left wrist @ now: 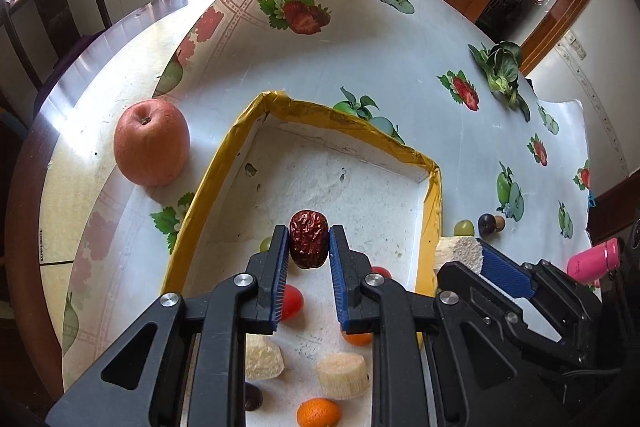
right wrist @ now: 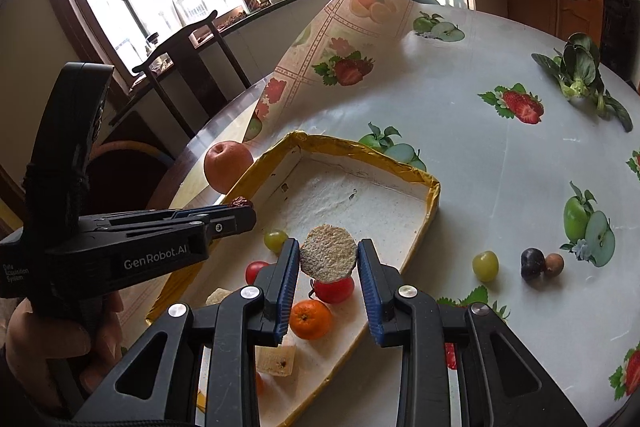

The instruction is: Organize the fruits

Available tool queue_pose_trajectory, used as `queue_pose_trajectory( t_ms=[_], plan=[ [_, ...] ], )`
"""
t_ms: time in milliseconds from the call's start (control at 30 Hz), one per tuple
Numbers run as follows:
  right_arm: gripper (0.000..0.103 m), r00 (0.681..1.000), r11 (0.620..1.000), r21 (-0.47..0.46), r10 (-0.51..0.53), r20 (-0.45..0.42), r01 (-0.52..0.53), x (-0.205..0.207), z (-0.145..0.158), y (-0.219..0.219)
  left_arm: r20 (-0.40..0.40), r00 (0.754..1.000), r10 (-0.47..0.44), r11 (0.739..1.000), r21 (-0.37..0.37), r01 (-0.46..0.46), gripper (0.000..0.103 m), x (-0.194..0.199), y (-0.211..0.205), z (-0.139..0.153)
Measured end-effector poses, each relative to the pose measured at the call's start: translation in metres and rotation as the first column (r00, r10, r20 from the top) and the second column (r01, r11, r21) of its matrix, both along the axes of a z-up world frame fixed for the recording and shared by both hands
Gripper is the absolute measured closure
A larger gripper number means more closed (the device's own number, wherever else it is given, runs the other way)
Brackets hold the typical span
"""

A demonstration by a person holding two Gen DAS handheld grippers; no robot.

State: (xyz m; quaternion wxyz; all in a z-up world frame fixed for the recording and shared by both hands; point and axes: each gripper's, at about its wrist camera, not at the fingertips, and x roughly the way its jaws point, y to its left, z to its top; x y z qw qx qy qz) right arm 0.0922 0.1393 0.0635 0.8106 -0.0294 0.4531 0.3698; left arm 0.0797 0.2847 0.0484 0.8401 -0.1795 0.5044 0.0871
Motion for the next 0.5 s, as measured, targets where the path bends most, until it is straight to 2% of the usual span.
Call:
queue_pose_trajectory(
  t_ms=[267,500],
  plan=[
    [0.073,0.999,0.999,-0.035,0.007,-0.049,-0.008,0.027,-0.033,0.019,-0.052,0.999,-0.001,1.000,0.000,0.001,0.086,0.036,0.004,-0.032],
    [0.073,0.997,0.996,-0.076,0.033,-0.071,-0.039,0.033,-0.060,0.031,-0.091,0.996,0.003,1.000,0.007,-0.002,0.086,0.050,0.012,-0.052]
  ],
)
